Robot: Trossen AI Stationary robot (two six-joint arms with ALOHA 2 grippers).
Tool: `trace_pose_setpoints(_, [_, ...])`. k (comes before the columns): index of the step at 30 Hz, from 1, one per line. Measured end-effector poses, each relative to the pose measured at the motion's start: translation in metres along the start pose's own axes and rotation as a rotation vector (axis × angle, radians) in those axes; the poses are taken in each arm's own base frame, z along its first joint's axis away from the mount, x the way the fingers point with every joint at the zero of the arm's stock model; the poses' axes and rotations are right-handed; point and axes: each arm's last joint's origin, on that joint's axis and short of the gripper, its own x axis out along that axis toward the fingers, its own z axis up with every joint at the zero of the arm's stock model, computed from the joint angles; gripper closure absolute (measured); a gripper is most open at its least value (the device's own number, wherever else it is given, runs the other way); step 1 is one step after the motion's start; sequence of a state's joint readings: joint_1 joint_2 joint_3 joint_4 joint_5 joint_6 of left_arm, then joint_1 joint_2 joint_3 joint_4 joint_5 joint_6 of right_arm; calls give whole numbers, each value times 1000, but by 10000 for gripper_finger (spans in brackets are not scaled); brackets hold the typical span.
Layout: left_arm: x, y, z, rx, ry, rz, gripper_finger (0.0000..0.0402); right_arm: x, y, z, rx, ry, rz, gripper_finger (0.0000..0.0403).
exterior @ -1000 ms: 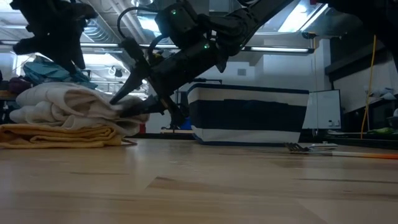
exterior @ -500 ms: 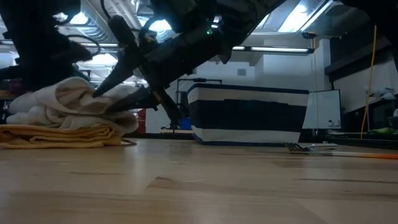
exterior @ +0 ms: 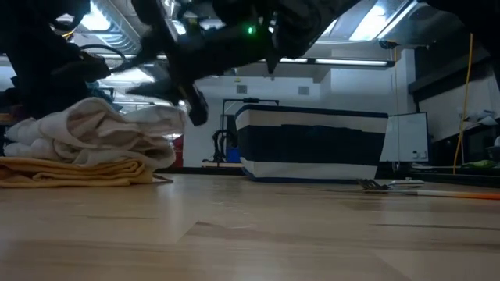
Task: Fold towel
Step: Stack the folded white patterned towel on top of the other patterned white towel
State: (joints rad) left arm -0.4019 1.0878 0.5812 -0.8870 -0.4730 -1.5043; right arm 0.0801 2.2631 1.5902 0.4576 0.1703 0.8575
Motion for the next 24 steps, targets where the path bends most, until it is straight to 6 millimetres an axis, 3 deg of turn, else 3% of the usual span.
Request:
trace_pose_setpoints(6, [-3, -9, -6, 7, 11, -96, 326, 3, -38, 18, -9, 40, -191, 260])
trace_pose_setpoints(9, [-6, -16, -8, 45, 14, -173, 326, 3, -48, 20, -10, 99, -235, 260])
trace_pose_setpoints(15, [-9, -25, -10, 79, 8, -261, 326, 0, -40, 2, -22, 201, -225, 260])
trace_pose_setpoints(24, [-25, -32, -5, 150, 52, -331, 326, -18, -14, -52, -70, 385, -307, 260])
